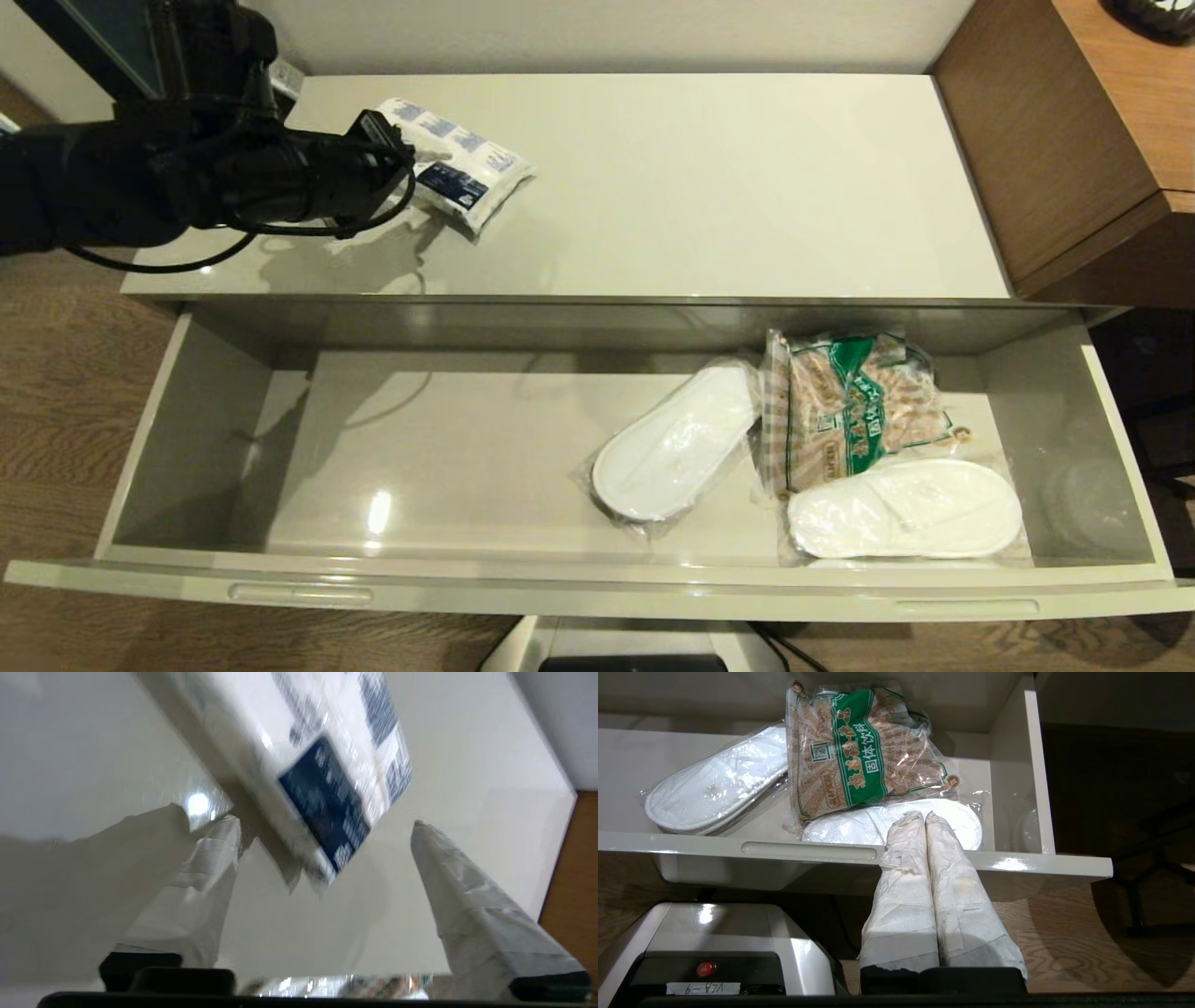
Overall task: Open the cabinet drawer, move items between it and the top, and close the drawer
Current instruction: Pick up the tissue on the table
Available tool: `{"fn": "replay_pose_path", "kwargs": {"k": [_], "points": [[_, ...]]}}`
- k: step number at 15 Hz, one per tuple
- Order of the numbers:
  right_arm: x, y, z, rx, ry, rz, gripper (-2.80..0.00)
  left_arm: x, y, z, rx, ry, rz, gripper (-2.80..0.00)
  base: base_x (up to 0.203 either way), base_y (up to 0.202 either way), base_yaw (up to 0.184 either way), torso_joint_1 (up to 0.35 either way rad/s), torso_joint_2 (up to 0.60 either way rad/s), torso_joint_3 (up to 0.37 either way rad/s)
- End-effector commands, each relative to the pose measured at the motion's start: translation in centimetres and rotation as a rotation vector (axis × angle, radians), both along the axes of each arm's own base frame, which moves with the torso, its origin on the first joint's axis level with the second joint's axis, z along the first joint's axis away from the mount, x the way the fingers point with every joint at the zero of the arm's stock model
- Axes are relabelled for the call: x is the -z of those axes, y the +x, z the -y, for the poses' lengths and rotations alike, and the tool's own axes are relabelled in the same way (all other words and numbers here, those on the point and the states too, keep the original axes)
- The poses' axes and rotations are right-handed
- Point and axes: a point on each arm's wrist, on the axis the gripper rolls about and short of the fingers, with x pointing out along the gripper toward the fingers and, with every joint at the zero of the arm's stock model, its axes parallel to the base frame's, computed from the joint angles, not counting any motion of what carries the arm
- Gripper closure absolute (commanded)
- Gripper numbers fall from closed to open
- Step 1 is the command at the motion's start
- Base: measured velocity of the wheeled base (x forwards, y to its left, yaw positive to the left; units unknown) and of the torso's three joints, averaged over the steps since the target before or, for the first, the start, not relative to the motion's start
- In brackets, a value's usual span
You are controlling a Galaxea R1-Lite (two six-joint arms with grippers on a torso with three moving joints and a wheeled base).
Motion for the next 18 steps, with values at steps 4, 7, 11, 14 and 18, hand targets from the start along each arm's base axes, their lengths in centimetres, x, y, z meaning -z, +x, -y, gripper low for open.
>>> {"fn": "replay_pose_path", "kwargs": {"k": [4, 7, 11, 14, 18], "points": [[0.0, -0.1, 0.0, 0.0, -0.001, 0.012, 0.0, 2.3, 2.5, 0.3, 0.005, -0.007, 0.028, -2.8, 0.0, 0.0, 0.0, 0.0, 0.0, 0.0], [0.0, -0.1, 0.0, 0.0, -0.001, 0.012, 0.0, 3.9, 4.4, 0.8, 0.029, 0.002, 0.031, -2.8, 0.0, 0.0, 0.0, 0.0, 0.0, 0.0], [0.0, -0.1, 0.0, 0.0, -0.001, 0.012, 0.0, 4.6, 5.7, 1.1, 0.039, 0.008, 0.034, -2.8, 0.0, 0.0, 0.0, 0.0, 0.0, 0.0], [0.0, -0.1, 0.0, 0.0, -0.001, 0.012, 0.0, 4.7, 5.9, 1.3, 0.045, 0.006, 0.034, 0.0, 0.0, 0.0, 0.0, 0.0, 0.0, 0.0], [0.0, -0.1, 0.0, 0.0, -0.001, 0.012, 0.0, 4.9, 5.8, 1.3, 0.046, 0.008, 0.026, 0.0, 0.0, 0.0, 0.0, 0.0, 0.0, 0.0]]}}
